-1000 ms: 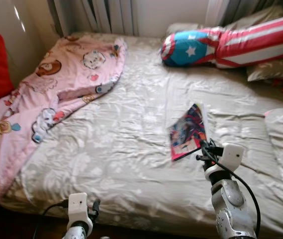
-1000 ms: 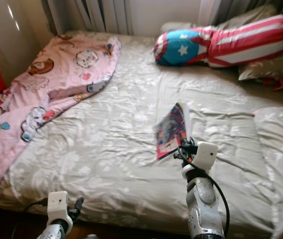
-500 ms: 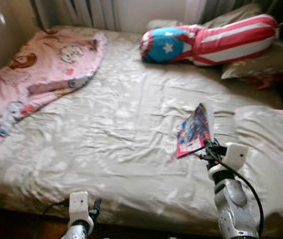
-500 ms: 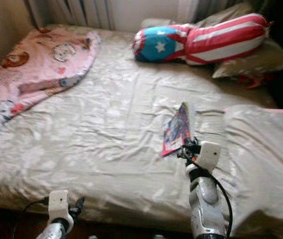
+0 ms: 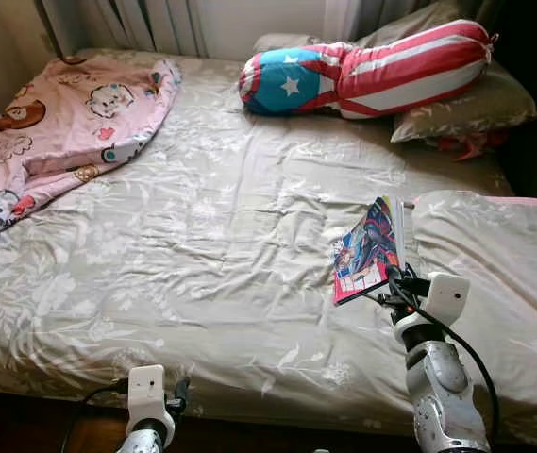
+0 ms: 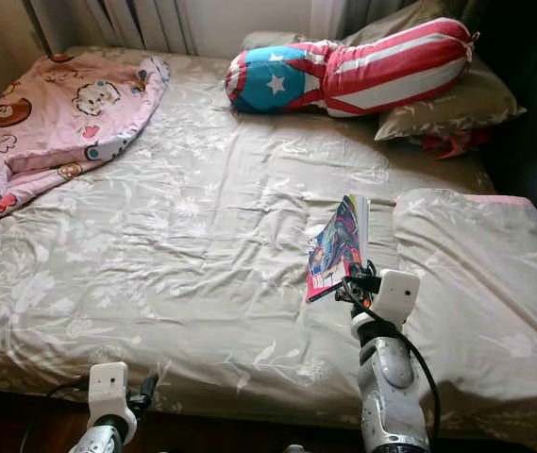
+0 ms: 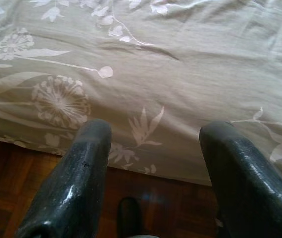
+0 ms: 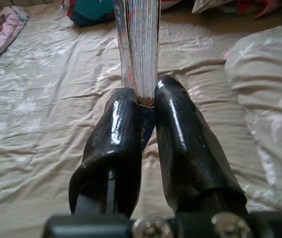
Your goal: Clean up the room
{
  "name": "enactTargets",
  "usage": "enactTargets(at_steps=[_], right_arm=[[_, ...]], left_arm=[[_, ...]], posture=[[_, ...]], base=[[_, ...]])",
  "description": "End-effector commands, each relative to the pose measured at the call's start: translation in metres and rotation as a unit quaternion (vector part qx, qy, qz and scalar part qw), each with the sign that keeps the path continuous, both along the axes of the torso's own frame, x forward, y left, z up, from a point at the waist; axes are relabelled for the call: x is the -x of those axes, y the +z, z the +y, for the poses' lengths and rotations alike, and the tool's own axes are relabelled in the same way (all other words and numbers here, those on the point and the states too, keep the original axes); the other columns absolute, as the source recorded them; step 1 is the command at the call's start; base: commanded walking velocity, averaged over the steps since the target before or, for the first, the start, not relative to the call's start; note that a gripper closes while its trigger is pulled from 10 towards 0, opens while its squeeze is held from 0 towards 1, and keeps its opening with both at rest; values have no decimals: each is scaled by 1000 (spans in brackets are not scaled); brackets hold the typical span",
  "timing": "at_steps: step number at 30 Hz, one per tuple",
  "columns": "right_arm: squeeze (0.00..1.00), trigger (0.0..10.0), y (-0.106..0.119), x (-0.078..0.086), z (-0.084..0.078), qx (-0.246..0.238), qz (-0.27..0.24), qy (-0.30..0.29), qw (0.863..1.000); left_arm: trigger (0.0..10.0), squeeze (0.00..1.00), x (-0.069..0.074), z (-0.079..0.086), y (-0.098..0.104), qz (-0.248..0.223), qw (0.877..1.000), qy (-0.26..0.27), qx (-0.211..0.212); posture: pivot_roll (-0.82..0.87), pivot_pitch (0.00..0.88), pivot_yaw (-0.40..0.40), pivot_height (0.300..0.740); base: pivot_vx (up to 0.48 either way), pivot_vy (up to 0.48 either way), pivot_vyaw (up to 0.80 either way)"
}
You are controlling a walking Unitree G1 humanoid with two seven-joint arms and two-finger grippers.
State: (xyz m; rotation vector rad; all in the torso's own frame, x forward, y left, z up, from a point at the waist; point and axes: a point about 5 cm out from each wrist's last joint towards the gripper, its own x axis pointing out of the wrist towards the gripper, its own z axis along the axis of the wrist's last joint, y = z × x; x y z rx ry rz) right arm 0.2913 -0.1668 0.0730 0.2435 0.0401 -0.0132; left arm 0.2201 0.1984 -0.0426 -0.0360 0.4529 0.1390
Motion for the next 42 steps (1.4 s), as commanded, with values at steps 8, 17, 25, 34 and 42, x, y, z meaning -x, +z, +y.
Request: enactTargets(at_steps=[8,17,25,34,42], right_arm=[[0,10000,4,-3,3,-1,-7,11,1000],[0,10000,4,-3,3,-2,-6,13,1000],[0,10000,4,-3,3,4,-10,9,1000],[0,10000,5,-5,1,6,-11,4,1000],[0,10000,6,-7,2,12,-15,6,1000]], left_arm=[[10000,0,7,2,-5,13,1000,5,5],[10000,0,7,1,-5,13,1000,5,7],[10000,0,7,1,-5,14,1000,6,7],[10000,0,8,0,-7,19,1000,5,8],[10000,0,7,-1,-5,16,1000,4,8]], posture=[[-41,179,-55,740],[-40,180,-54,740],[-37,182,-55,740],[-38,183,-54,740],[-38,182,-57,740]], base=[[0,0,-327],[0,0,-712],[0,0,-428],[0,0,0],[0,0,-378]])
